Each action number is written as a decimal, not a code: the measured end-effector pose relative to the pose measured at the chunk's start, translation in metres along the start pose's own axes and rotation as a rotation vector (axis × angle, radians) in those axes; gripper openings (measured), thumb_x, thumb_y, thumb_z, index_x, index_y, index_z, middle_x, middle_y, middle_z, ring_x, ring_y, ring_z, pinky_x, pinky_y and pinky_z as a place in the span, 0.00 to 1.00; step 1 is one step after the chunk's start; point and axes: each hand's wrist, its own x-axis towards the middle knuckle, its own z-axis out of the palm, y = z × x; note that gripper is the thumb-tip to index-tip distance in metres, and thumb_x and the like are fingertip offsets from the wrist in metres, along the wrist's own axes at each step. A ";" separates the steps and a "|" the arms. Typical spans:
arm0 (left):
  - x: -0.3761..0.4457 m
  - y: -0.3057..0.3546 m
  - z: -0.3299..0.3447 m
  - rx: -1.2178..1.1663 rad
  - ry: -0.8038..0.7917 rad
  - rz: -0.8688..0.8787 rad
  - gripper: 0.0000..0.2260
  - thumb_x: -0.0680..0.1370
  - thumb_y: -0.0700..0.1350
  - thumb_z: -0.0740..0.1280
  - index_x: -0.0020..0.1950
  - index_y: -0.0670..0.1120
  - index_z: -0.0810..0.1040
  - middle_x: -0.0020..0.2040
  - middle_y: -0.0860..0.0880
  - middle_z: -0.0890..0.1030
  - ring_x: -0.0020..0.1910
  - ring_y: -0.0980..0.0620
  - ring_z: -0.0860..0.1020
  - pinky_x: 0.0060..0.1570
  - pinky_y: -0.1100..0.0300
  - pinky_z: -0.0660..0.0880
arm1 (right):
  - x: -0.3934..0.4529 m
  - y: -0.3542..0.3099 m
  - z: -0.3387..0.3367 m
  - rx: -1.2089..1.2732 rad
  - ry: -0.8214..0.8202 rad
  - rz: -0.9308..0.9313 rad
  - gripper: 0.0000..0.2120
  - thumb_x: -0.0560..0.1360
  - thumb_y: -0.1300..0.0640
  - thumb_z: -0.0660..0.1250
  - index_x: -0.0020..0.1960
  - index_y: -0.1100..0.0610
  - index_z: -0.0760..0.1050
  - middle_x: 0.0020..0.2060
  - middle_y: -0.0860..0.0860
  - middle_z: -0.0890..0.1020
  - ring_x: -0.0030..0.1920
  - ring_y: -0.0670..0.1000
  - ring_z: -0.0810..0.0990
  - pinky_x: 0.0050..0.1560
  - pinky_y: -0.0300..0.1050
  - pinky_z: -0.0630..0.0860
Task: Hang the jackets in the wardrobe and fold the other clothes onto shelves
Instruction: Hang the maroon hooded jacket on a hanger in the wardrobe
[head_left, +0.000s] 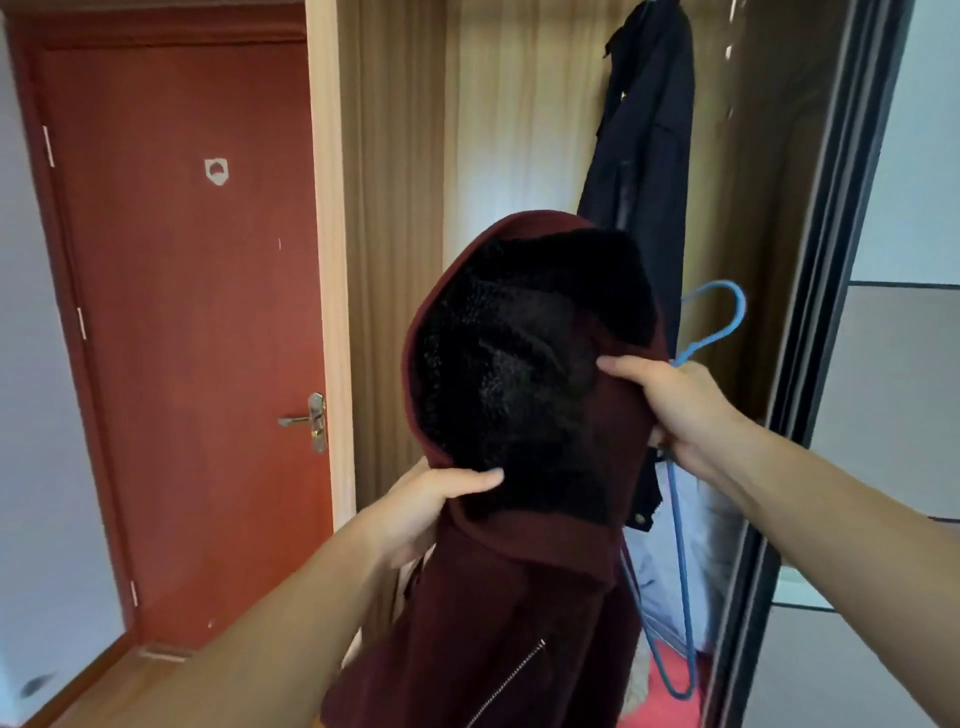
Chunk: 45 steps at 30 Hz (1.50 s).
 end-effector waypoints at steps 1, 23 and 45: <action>-0.004 -0.006 -0.005 0.023 -0.001 -0.025 0.29 0.64 0.40 0.77 0.64 0.43 0.76 0.55 0.45 0.84 0.53 0.47 0.83 0.53 0.55 0.78 | -0.001 -0.007 -0.012 0.032 0.041 -0.017 0.12 0.68 0.58 0.75 0.49 0.62 0.80 0.37 0.55 0.85 0.33 0.53 0.83 0.37 0.45 0.78; 0.022 0.073 0.131 -0.460 0.131 0.252 0.15 0.79 0.38 0.58 0.62 0.39 0.78 0.55 0.41 0.83 0.53 0.44 0.82 0.53 0.51 0.80 | -0.022 0.024 -0.134 -0.552 -0.131 -0.054 0.13 0.70 0.56 0.76 0.52 0.55 0.79 0.41 0.50 0.85 0.38 0.48 0.84 0.35 0.39 0.79; -0.009 0.017 0.125 0.698 0.117 0.393 0.45 0.62 0.65 0.75 0.75 0.57 0.61 0.65 0.56 0.74 0.67 0.56 0.70 0.69 0.55 0.65 | -0.030 0.060 -0.041 0.087 -0.047 0.087 0.17 0.75 0.60 0.67 0.32 0.54 0.63 0.15 0.45 0.61 0.14 0.43 0.58 0.19 0.31 0.53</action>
